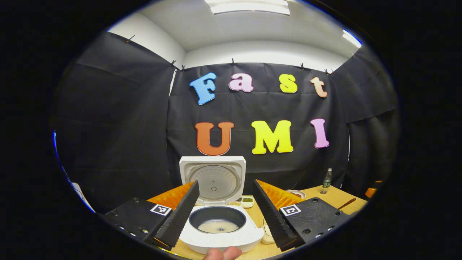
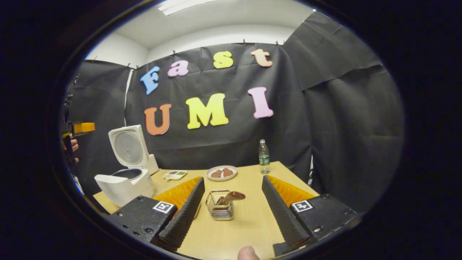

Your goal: Close the left gripper, press the button to open the rice cooker; take a wooden spoon from the chopstick holder with the right hand, scoop a spoonful of rice and pour it into the rice cooker, then put the wooden spoon back into the chopstick holder.

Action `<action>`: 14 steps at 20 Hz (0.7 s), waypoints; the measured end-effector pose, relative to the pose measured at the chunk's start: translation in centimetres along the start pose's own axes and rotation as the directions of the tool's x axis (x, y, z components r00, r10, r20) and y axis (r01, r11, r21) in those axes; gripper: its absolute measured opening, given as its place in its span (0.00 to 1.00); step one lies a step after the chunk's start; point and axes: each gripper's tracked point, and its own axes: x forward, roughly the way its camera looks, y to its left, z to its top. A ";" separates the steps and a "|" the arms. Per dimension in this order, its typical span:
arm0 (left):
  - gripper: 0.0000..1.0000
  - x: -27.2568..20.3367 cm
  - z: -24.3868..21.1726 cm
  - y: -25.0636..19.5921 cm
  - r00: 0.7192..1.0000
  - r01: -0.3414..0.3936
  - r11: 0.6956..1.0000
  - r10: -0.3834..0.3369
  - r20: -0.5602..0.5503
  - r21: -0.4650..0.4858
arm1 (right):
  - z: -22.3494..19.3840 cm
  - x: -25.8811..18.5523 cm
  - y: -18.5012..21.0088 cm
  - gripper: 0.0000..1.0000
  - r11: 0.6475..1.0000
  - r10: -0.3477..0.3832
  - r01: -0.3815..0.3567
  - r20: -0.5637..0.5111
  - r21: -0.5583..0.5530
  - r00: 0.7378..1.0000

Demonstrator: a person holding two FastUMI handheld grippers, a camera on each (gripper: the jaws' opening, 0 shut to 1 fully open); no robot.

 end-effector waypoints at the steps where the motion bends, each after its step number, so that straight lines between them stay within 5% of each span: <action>1: 0.94 -0.3 -0.3 -0.2 1.000 0.003 1.000 -0.003 -0.005 -0.006 | -1.7 0.4 0.0 0.99 1.000 -0.007 0.007 -0.018 0.010 1.000; 10: 0.94 -2.6 -3.2 2.1 0.999 -0.048 0.998 0.049 -0.018 0.029 | -8.2 8.3 0.6 1.00 0.998 0.002 0.003 -0.094 0.055 0.996; 12: 0.94 -3.1 -3.6 2.3 0.998 -0.055 0.998 0.055 -0.014 0.028 | -8.0 10.0 0.2 0.96 0.997 -0.005 0.011 -0.086 0.073 0.996; 13: 0.94 -3.2 -4.0 2.5 0.998 -0.058 0.998 0.059 -0.015 0.028 | -8.2 10.9 0.4 0.85 0.997 -0.004 0.010 -0.088 0.077 0.996; 14: 0.94 -3.4 -4.3 2.6 0.998 -0.059 0.998 0.060 -0.019 0.025 | -8.4 11.7 0.5 0.88 0.997 0.000 0.008 -0.099 0.076 0.995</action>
